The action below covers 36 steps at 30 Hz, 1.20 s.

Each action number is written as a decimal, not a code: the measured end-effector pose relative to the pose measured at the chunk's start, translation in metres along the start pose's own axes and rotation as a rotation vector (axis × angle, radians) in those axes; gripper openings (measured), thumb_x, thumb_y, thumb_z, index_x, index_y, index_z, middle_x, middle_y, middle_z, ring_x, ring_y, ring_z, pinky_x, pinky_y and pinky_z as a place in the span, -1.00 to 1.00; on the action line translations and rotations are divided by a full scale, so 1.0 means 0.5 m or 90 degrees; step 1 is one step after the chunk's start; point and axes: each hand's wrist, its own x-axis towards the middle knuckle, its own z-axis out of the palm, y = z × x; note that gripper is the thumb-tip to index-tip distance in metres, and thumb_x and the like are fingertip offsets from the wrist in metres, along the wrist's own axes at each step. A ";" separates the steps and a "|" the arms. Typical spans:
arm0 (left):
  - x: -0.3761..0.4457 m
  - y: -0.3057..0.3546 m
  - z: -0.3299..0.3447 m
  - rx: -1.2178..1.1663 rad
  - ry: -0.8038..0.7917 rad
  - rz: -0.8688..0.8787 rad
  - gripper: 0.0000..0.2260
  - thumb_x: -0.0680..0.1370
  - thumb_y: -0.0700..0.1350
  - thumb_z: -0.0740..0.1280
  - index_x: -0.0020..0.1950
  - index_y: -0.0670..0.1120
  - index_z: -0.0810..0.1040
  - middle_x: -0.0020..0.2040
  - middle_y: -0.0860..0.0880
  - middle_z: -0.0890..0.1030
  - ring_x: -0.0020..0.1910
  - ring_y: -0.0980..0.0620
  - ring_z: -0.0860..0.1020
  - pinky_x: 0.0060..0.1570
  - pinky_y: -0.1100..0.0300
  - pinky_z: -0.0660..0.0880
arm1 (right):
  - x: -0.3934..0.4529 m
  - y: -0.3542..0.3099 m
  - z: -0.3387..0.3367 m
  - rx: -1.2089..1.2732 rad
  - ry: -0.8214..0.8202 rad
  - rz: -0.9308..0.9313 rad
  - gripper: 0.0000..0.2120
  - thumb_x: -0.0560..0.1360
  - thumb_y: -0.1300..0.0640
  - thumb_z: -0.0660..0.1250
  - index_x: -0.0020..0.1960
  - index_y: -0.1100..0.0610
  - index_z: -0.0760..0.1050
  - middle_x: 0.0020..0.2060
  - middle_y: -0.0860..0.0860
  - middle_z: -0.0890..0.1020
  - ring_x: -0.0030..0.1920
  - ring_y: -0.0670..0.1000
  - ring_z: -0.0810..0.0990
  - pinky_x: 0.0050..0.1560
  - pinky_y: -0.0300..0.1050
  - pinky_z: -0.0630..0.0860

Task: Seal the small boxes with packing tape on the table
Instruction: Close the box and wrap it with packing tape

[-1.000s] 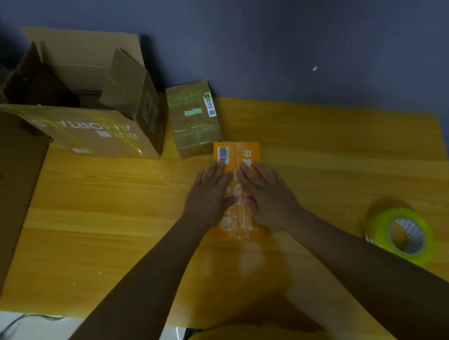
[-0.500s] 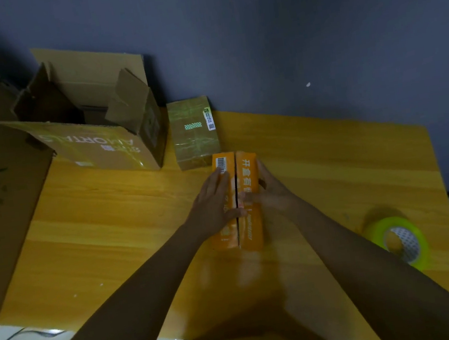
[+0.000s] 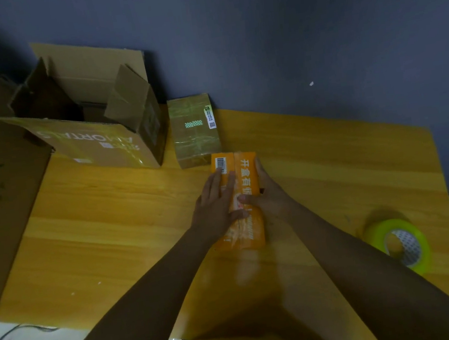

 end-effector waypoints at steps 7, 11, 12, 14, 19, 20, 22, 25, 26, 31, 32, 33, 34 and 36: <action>0.009 0.002 0.006 0.106 -0.034 0.032 -0.19 0.49 0.35 0.08 0.56 0.02 -0.24 0.54 -0.13 -0.33 0.53 -0.10 -0.31 0.48 -0.06 -0.16 | 0.038 -0.056 -0.049 -0.366 0.014 -0.083 -0.19 0.51 -0.12 0.35 0.58 -0.01 -0.04 0.58 -0.03 -0.10 0.56 0.06 -0.17 0.50 0.03 -0.07; 0.013 -0.002 0.009 0.139 -0.045 0.054 -0.20 0.49 0.37 -0.01 0.57 -0.01 -0.21 0.55 -0.16 -0.30 0.52 -0.11 -0.31 0.49 -0.08 -0.14 | 0.097 -0.083 -0.047 -0.392 0.066 -0.118 -0.45 0.63 -0.08 0.16 0.54 0.10 0.16 0.54 0.05 0.18 0.53 0.09 0.10 0.49 0.00 0.09; 0.015 -0.007 0.014 0.141 -0.031 0.065 -0.19 0.46 0.40 -0.10 0.57 -0.01 -0.19 0.55 -0.17 -0.28 0.51 -0.11 -0.33 0.49 -0.10 -0.12 | 0.107 -0.083 -0.048 -0.396 0.052 -0.108 -0.47 0.62 -0.07 0.19 0.52 0.12 0.24 0.50 0.08 0.28 0.49 0.11 0.23 0.44 0.00 0.20; 0.019 -0.016 0.023 0.158 0.037 0.100 -0.14 0.40 0.45 -0.25 0.58 -0.04 -0.10 0.56 -0.21 -0.18 0.48 -0.14 -0.29 0.47 -0.17 -0.03 | 0.119 -0.078 -0.052 -0.363 0.033 -0.083 -0.52 0.58 -0.07 0.26 0.43 0.13 0.39 0.37 0.09 0.47 0.32 0.09 0.47 0.29 -0.03 0.40; 0.022 -0.036 0.043 0.223 0.082 0.116 -0.27 0.55 0.33 -0.29 0.52 -0.09 0.15 0.48 -0.27 0.26 0.47 -0.22 0.21 0.32 -0.24 0.27 | 0.131 -0.068 -0.059 -0.295 0.049 -0.103 -0.62 0.51 -0.06 0.38 0.26 0.08 0.55 0.13 0.05 0.63 0.03 0.01 0.61 0.03 -0.06 0.53; 0.022 -0.036 0.045 0.239 0.096 0.123 -0.31 0.57 0.31 -0.28 0.49 -0.08 0.19 0.45 -0.27 0.33 0.44 -0.22 0.30 0.30 -0.23 0.30 | 0.131 -0.066 -0.057 -0.306 0.062 -0.109 -0.62 0.51 -0.06 0.38 0.26 0.09 0.55 0.14 0.04 0.63 0.04 0.02 0.61 0.03 -0.06 0.52; 0.024 -0.041 0.053 0.262 0.117 0.148 -0.35 0.59 0.29 -0.26 0.48 -0.08 0.19 0.45 -0.24 0.34 0.44 -0.19 0.32 0.37 -0.20 0.25 | 0.128 -0.064 -0.053 -0.329 0.081 -0.114 -0.61 0.52 -0.07 0.36 0.28 0.08 0.54 0.14 0.05 0.63 0.06 0.04 0.60 0.05 -0.03 0.52; 0.023 -0.042 0.050 0.286 0.154 0.172 -0.37 0.58 0.28 -0.17 0.49 -0.10 0.17 0.46 -0.23 0.33 0.46 -0.15 0.30 0.39 -0.15 0.15 | 0.124 -0.060 -0.050 -0.432 0.103 -0.149 -0.61 0.55 -0.14 0.28 0.29 0.04 0.53 0.15 0.03 0.62 0.14 0.07 0.57 0.07 -0.02 0.49; 0.024 -0.042 0.050 0.292 0.156 0.172 -0.37 0.58 0.27 -0.17 0.49 -0.10 0.17 0.46 -0.23 0.33 0.46 -0.14 0.30 0.39 -0.15 0.19 | 0.122 -0.055 -0.047 -0.495 0.113 -0.186 -0.59 0.58 -0.15 0.22 0.32 0.04 0.50 0.20 0.03 0.60 0.21 0.09 0.53 0.13 -0.01 0.46; 0.023 -0.034 0.043 0.276 0.119 0.150 -0.34 0.61 0.26 -0.26 0.48 -0.12 0.24 0.45 -0.23 0.34 0.44 -0.16 0.32 0.30 -0.17 0.35 | 0.068 -0.004 -0.026 -0.655 0.130 -0.316 -0.42 0.61 -0.10 -0.15 0.52 0.12 0.24 0.51 0.08 0.26 0.52 0.15 0.16 0.47 0.16 0.08; 0.023 -0.031 0.039 0.270 0.104 0.147 -0.33 0.61 0.26 -0.26 0.48 -0.12 0.28 0.45 -0.23 0.35 0.44 -0.16 0.33 0.29 -0.18 0.36 | 0.060 0.005 -0.024 -0.664 0.107 -0.309 -0.39 0.59 -0.12 -0.21 0.54 0.12 0.18 0.53 0.06 0.20 0.54 0.13 0.09 0.48 0.14 0.02; 0.023 -0.029 0.037 0.269 0.094 0.146 -0.31 0.61 0.26 -0.26 0.47 -0.12 0.33 0.44 -0.24 0.36 0.43 -0.16 0.34 0.29 -0.18 0.36 | 0.054 0.012 -0.022 -0.674 0.082 -0.292 -0.35 0.56 -0.14 -0.27 0.56 0.10 0.10 0.55 0.03 0.11 0.56 0.08 -0.02 0.50 0.11 -0.04; 0.023 -0.028 0.037 0.271 0.091 0.147 -0.30 0.61 0.25 -0.27 0.45 -0.12 0.37 0.44 -0.24 0.37 0.43 -0.16 0.35 0.28 -0.19 0.37 | 0.050 0.019 -0.020 -0.680 0.067 -0.271 -0.34 0.54 -0.15 -0.32 0.57 0.07 0.03 0.57 0.00 0.03 0.55 0.03 -0.13 0.50 0.09 -0.09; 0.022 -0.028 0.037 0.279 0.090 0.147 -0.28 0.60 0.25 -0.28 0.43 -0.12 0.41 0.43 -0.24 0.38 0.42 -0.16 0.36 0.28 -0.19 0.36 | 0.051 0.026 -0.016 -0.689 0.060 -0.239 -0.38 0.57 -0.15 -0.32 0.58 0.03 -0.06 0.57 -0.03 -0.06 0.51 -0.04 -0.25 0.51 0.10 -0.12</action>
